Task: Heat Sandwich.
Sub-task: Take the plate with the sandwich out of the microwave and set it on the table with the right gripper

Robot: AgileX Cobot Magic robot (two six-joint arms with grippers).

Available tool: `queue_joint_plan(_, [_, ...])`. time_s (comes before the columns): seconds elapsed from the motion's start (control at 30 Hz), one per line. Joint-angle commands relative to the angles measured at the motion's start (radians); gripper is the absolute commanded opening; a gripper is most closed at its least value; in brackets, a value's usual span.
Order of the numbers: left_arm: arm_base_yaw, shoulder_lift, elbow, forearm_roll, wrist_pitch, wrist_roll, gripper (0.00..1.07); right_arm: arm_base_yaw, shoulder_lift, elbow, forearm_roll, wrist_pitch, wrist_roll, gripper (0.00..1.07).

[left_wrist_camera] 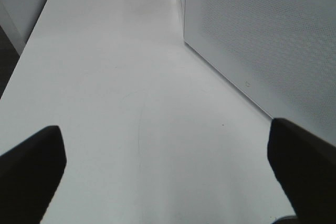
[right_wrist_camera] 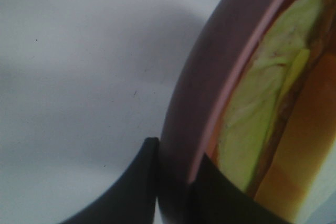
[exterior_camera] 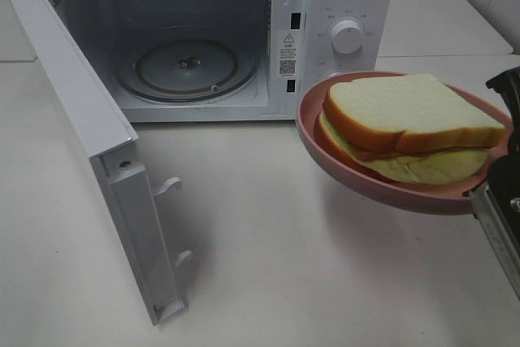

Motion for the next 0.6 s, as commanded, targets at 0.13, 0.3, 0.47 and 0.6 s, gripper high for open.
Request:
queue_joint_plan(0.13, [0.003,-0.021,0.004,-0.004,-0.012,0.002,1.04,-0.004,-0.014,0.001,-0.091,0.042,0.15,0.02])
queue_joint_plan(0.3, [0.003,-0.021,0.004,-0.004,-0.012,0.002,1.04,-0.004,-0.014,0.001,-0.157,0.09,0.27,0.02])
queue_joint_plan(0.47, [0.003,-0.021,0.004,-0.004,-0.012,0.002,1.04,-0.004,-0.014,0.001,-0.201,0.166,0.404,0.03])
queue_joint_plan(0.6, [0.003,-0.021,0.004,-0.004,-0.012,0.002,1.04,-0.004,-0.004,0.001,-0.241,0.245,0.539,0.03])
